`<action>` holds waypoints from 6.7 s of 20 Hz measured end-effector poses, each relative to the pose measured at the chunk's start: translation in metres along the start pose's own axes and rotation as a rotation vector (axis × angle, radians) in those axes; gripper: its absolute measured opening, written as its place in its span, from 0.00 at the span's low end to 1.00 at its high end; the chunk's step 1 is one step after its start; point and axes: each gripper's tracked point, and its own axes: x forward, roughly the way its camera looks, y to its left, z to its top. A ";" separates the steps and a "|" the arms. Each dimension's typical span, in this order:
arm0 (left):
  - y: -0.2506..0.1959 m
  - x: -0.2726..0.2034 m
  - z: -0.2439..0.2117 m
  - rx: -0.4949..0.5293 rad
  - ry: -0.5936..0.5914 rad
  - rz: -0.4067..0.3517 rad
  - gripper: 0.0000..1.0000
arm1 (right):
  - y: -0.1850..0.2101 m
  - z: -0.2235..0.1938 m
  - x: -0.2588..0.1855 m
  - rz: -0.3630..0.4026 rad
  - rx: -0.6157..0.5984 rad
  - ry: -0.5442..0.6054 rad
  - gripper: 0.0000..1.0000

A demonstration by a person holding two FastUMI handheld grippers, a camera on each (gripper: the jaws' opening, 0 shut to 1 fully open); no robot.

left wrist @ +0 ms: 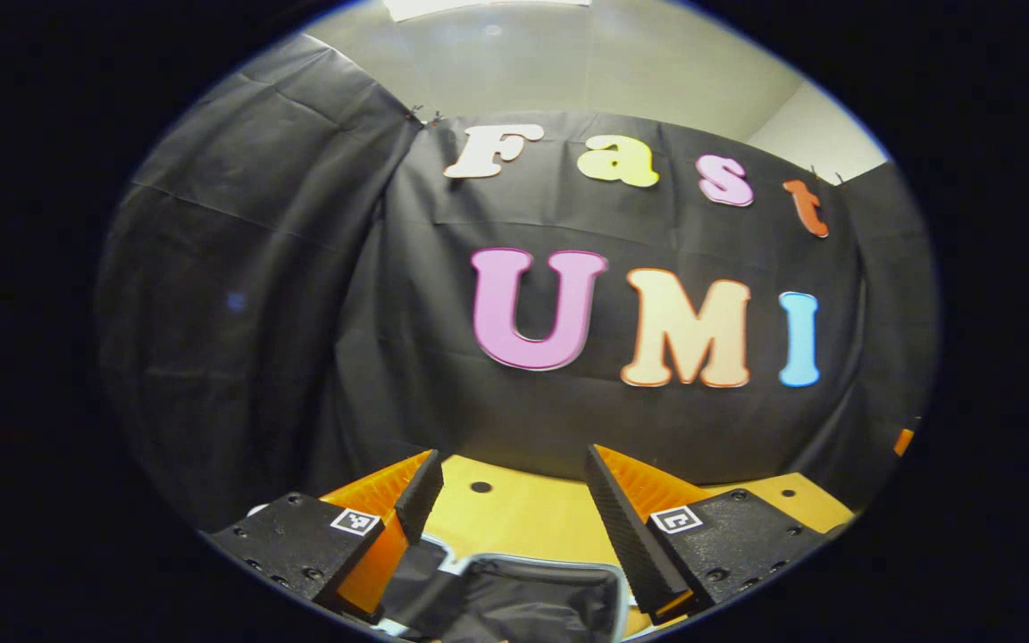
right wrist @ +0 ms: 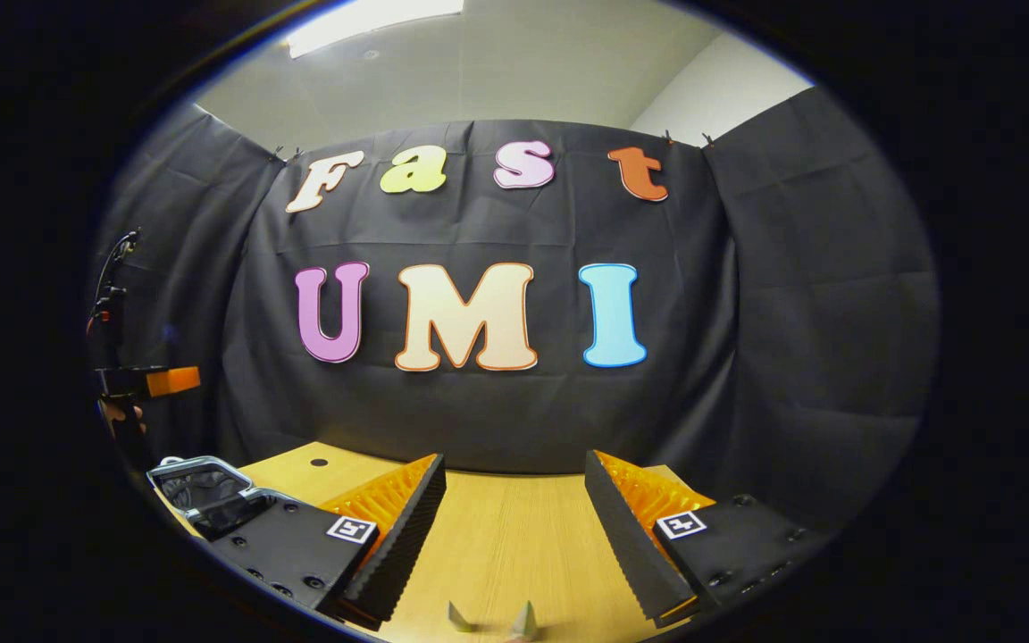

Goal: First open the suitcase, pack the skin care products into it, and then close the suitcase.

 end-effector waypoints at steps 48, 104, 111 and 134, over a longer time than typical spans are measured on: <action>-0.285 -0.119 -0.288 0.107 0.631 -0.412 0.07 | -0.044 -0.138 -0.047 0.201 -0.123 0.267 0.99; 0.108 -0.029 -0.202 0.002 0.677 -0.220 0.90 | 0.347 -0.258 -0.023 0.351 0.261 0.922 0.29; 0.273 0.002 -0.187 -0.071 0.638 0.064 0.91 | 0.328 -0.216 0.012 0.275 0.336 0.750 0.98; 0.418 0.017 -0.235 -0.020 0.816 0.206 0.00 | 0.263 -0.180 0.018 0.135 0.223 0.611 0.98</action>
